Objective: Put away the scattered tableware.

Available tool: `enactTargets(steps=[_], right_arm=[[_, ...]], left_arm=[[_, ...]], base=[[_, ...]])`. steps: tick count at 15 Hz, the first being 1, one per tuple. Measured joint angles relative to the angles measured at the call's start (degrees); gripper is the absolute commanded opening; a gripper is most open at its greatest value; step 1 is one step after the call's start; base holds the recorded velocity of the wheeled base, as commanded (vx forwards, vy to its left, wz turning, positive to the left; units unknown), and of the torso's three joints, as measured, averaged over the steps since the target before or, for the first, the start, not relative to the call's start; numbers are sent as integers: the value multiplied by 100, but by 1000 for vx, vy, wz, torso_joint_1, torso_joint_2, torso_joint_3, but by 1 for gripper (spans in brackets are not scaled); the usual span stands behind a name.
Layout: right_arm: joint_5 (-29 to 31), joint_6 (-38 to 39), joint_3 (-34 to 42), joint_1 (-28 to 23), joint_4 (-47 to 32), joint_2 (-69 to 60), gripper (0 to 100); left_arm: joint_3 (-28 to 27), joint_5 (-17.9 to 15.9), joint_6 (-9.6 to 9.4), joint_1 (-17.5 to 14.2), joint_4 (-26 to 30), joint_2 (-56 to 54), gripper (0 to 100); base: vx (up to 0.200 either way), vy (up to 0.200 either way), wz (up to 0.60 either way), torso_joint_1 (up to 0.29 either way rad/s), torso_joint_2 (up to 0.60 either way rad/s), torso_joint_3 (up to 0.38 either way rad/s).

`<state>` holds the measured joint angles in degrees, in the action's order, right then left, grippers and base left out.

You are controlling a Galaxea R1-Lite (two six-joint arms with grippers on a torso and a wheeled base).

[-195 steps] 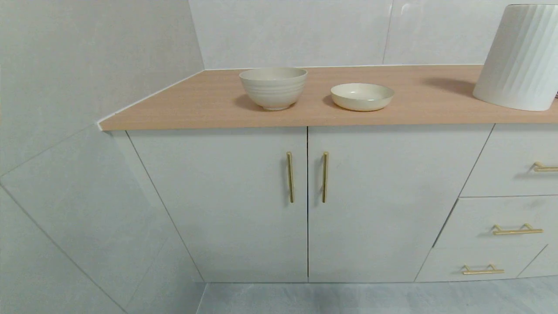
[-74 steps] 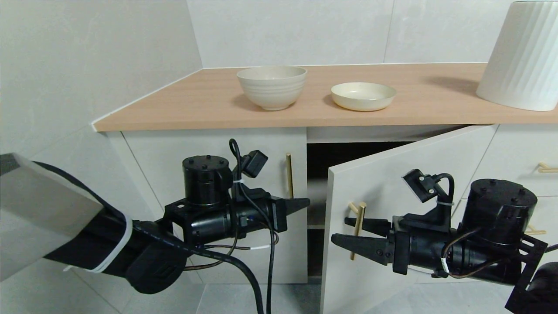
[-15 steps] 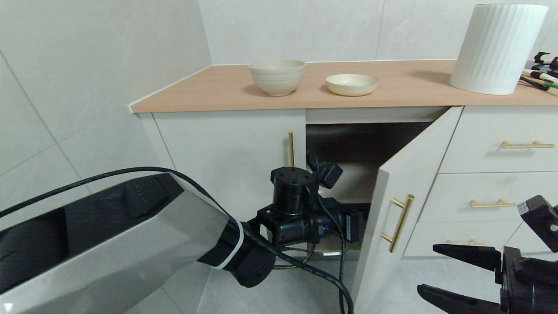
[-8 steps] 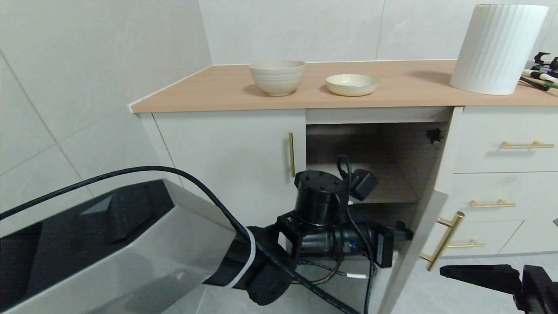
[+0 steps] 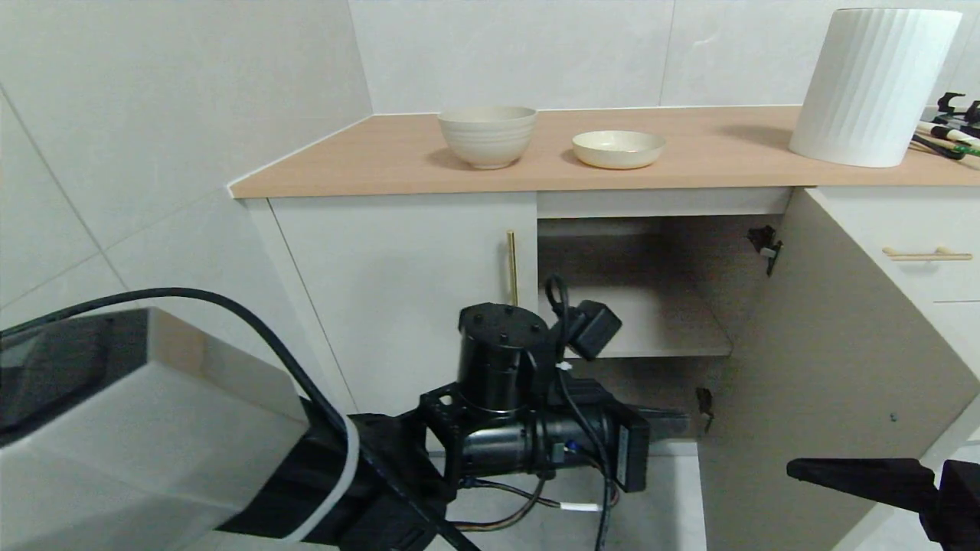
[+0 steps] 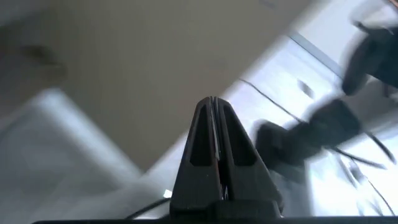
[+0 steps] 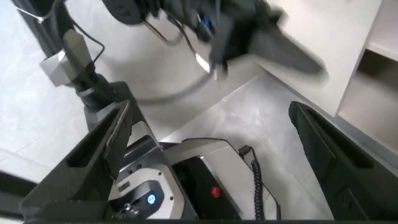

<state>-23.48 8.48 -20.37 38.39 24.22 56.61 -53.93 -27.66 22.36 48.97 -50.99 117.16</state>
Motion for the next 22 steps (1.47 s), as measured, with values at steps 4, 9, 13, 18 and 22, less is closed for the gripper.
enactTargets(steps=[4, 9, 13, 18, 22], right_arm=[[640, -6, -433, -24, 33, 535, 100], [1267, -23, -1467, -39, 18, 1434, 100], [1824, -11, -2289, -273, 18, 2304, 100], [2548, 240, -2912, -396, -90, 3023, 100], [2561, 260, -3029, -389, -435, 2886, 100]], left_arm=[[1161, 166, -106, -953, -40, -1089, 0], [2058, 202, -380, -2278, 734, -2797, 0], [1957, 202, -402, -2949, 2545, -4147, 0], [1764, 199, -408, -3260, 2655, -4704, 100], [1662, 188, -402, -3272, 2612, -4760, 100]], base=[[0, 0, 0, 0, 0, 0], [0, 0, 0, 0, 0, 0], [0, 0, 0, 0, 0, 0], [0, 0, 0, 0, 0, 0], [0, 0, 0, 0, 0, 0]])
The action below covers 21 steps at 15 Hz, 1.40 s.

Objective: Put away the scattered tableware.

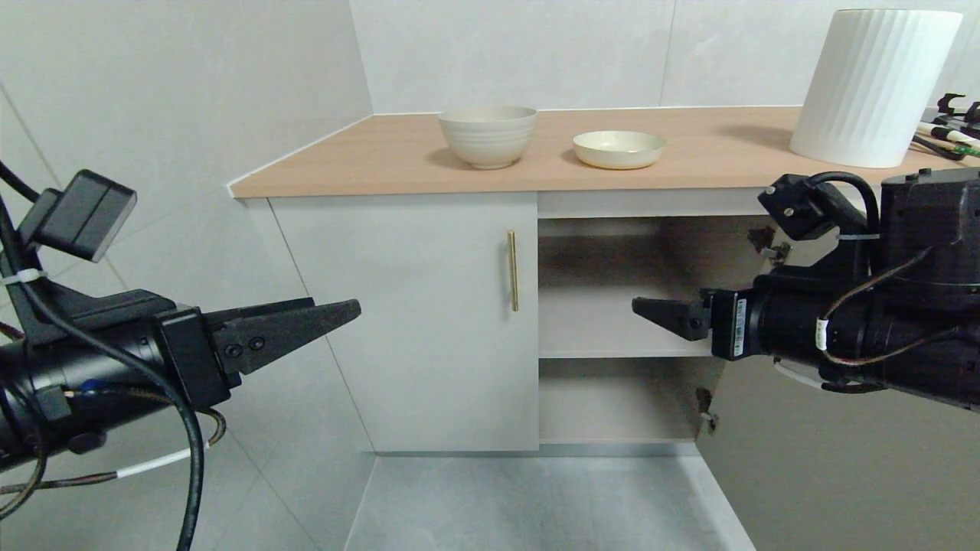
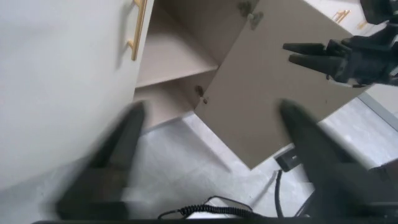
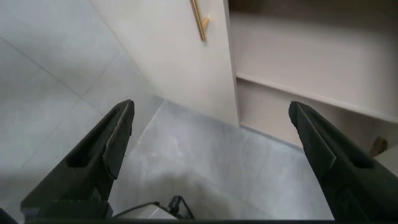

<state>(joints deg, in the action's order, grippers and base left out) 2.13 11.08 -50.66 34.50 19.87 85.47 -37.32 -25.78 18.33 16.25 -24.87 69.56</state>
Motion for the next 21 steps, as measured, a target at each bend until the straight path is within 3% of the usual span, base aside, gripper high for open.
enactTargets(steps=[7, 17, 21], right_arm=[[90, 62, -5, 4, 27, -168, 100], [65, 123, -5, 12, -301, -346, 100], [60, 143, 9, 11, -305, -378, 100]], left_arm=[[-20, 102, -5, -55, -55, -54, 100], [-57, 83, 9, -77, -15, -16, 100], [-44, 79, 11, -73, -17, 12, 100]], base=[[0, 0, 0, 0, 0, 0], [200, 0, 0, 1, 2, 5], [0, 0, 0, 0, 0, 0]])
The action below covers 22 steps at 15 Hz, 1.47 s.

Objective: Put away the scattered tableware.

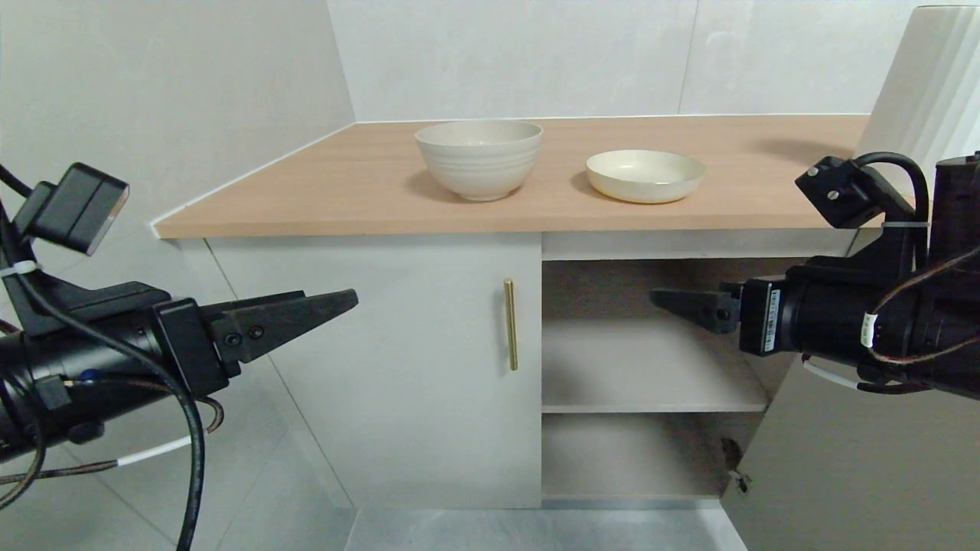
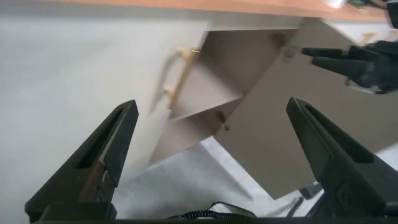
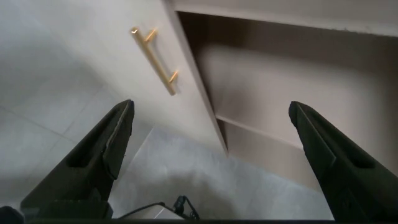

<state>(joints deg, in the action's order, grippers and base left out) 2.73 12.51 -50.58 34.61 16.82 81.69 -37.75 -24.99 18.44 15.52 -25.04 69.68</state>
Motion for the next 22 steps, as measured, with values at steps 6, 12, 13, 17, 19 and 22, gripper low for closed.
enactTargets(steps=[6, 12, 13, 17, 19, 22], right_arm=[[-28, 2, 85, 0, 83, -85, 100], [13, -55, 157, -10, 250, -10, 100], [20, -90, 161, -13, 252, 32, 100], [24, -101, 161, -35, 257, 133, 100], [22, -99, 177, -51, 239, 150, 100], [17, -99, 177, -40, 252, 158, 100]], left_arm=[[5, -16, 9, 5, -16, -9, 100], [5, -7, 22, 5, -22, 0, 100], [5, -7, 24, 5, -22, 2, 100], [-17, -5, 154, 2, -38, 13, 100], [-17, -5, 187, 0, -20, 33, 100], [-17, -13, 187, 7, -35, 55, 100]], base=[[0, 0, 0, 0, 0, 0], [0, 0, 0, 0, 0, 0], [0, 0, 0, 0, 0, 0], [0, 0, 0, 86, -211, -171], [0, 0, 0, 156, -420, -278], [0, 0, 0, 85, -523, -273]])
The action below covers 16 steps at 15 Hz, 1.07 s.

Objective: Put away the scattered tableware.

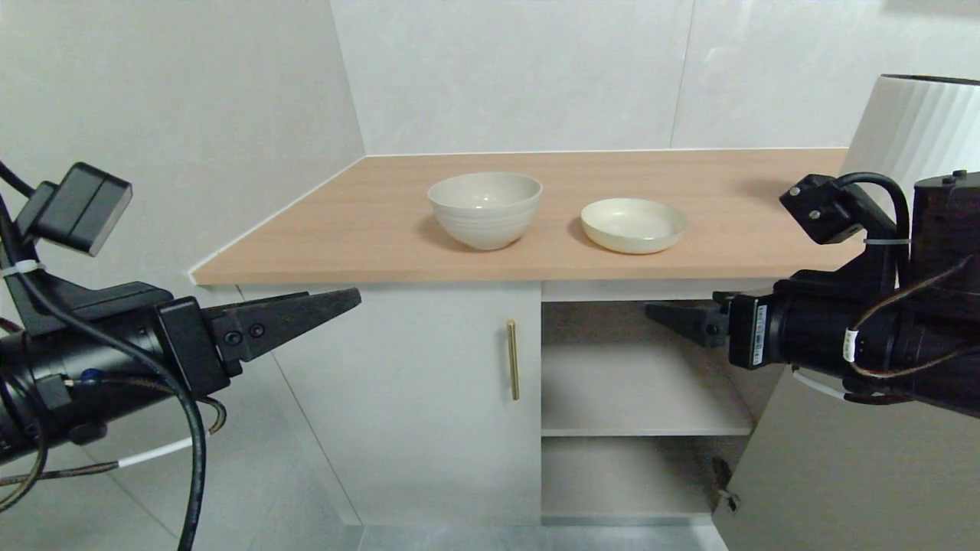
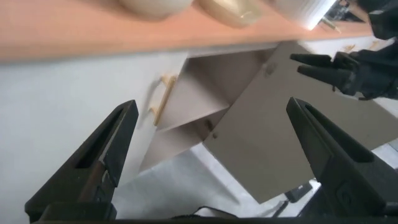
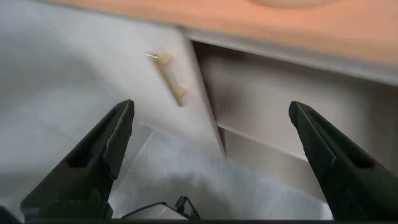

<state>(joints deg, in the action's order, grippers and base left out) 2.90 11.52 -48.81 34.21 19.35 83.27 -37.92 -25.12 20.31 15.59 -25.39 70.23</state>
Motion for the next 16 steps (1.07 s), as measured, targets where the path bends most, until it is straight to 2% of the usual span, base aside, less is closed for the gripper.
enactTargets(steps=[11, 16], right_arm=[[0, -9, 11, -12, 24, 16, 100], [257, -37, 41, -166, 919, 289, 100]], left_arm=[[-5, 0, -4, -5, -9, 107, 100], [-258, -41, -4, -88, 16, 319, 100]], base=[[0, 0, 0, 234, -480, -272], [0, 0, 0, 57, -115, -59]])
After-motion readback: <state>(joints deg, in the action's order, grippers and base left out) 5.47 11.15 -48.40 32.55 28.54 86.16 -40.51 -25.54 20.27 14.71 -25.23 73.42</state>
